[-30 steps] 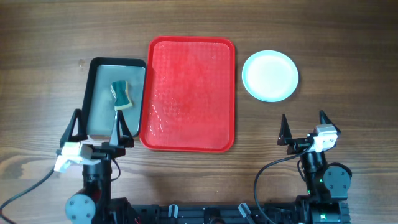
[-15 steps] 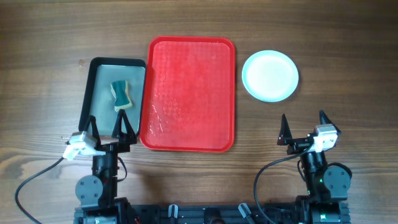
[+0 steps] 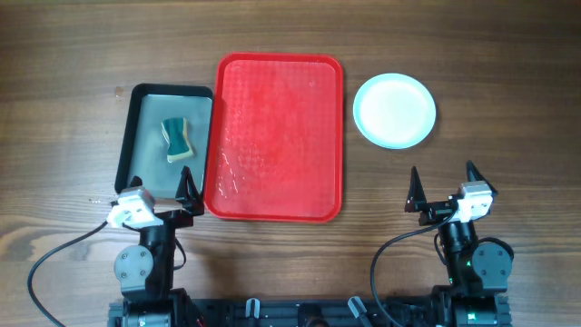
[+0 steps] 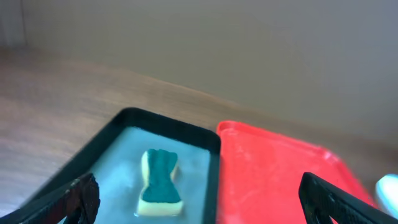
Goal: Clean dirty plates on tray and stack at the side
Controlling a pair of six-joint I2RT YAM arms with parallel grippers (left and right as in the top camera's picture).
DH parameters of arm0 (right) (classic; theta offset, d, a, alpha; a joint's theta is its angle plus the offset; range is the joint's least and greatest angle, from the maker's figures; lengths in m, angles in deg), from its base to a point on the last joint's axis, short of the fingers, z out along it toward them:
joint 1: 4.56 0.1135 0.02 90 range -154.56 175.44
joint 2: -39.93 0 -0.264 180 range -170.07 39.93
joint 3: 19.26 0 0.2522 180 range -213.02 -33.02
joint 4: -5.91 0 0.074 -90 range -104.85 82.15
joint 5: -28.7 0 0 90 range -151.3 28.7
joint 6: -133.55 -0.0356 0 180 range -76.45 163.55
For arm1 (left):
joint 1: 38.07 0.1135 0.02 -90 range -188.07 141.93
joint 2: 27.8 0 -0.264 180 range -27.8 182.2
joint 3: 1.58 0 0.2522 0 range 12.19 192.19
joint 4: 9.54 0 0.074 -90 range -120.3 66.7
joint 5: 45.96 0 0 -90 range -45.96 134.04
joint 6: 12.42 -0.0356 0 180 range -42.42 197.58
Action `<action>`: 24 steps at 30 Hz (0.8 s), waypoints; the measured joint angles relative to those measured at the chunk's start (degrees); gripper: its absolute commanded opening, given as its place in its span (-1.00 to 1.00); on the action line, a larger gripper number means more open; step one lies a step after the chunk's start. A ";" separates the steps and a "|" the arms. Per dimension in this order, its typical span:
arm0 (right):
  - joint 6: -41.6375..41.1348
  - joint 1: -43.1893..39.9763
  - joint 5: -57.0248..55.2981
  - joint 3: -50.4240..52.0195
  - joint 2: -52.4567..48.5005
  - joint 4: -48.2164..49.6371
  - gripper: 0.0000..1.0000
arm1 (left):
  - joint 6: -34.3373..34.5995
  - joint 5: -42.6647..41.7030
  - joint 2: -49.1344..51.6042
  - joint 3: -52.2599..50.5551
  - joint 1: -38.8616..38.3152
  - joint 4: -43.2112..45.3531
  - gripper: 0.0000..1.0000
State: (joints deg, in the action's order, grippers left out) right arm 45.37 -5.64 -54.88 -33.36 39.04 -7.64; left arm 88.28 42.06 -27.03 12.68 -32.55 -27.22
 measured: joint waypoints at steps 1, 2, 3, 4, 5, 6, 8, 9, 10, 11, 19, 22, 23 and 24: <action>0.00 0.00 0.00 0.00 0.00 0.00 0.99 | -1.36 0.00 0.00 0.00 0.00 0.00 1.00; 0.00 0.00 0.00 0.00 0.00 0.00 1.00 | -3.52 0.00 0.00 0.00 0.00 0.00 1.00; 0.00 0.00 0.00 0.00 0.00 0.00 0.99 | -7.19 0.00 0.00 0.00 0.00 0.00 1.00; 0.00 0.00 0.00 -0.02 0.00 0.00 0.99 | -8.39 0.00 0.00 0.00 0.00 0.00 1.00; 0.00 0.00 0.00 0.00 0.00 0.00 0.99 | -9.75 0.00 0.00 0.00 0.00 0.00 1.00; 0.00 0.00 0.00 0.00 0.00 0.00 0.99 | -10.60 0.00 0.00 0.00 0.00 0.00 1.00; 0.00 0.00 0.00 0.00 0.00 0.00 0.99 | -12.44 0.00 0.00 0.00 0.00 0.00 1.00; 0.00 0.00 0.00 -0.02 0.00 0.00 1.00 | -12.96 0.00 0.00 0.00 0.00 0.00 1.00; 0.00 0.00 0.00 0.00 0.00 0.00 0.99 | -13.49 0.00 0.00 0.00 0.00 0.00 1.00; 0.00 0.00 0.00 0.00 0.00 0.00 0.99 | -13.84 0.00 0.00 0.00 0.00 0.00 1.00; 0.00 0.00 0.00 -0.02 0.00 0.00 0.99 | -14.97 0.00 0.00 0.00 -0.02 0.00 1.00; 0.00 0.00 0.00 -0.02 0.00 0.00 1.00 | -14.99 0.00 0.00 0.00 -0.02 0.00 1.00; 0.00 0.00 0.00 0.00 0.00 0.00 1.00 | -14.99 0.00 0.00 0.00 0.00 0.00 1.00; 0.00 0.00 0.00 -0.02 0.00 0.00 1.00 | -15.04 0.00 0.00 0.00 0.00 0.00 1.00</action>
State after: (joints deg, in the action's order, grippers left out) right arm 45.37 -5.64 -54.88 -33.38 39.04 -7.64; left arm 73.24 42.06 -27.03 12.68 -32.55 -27.22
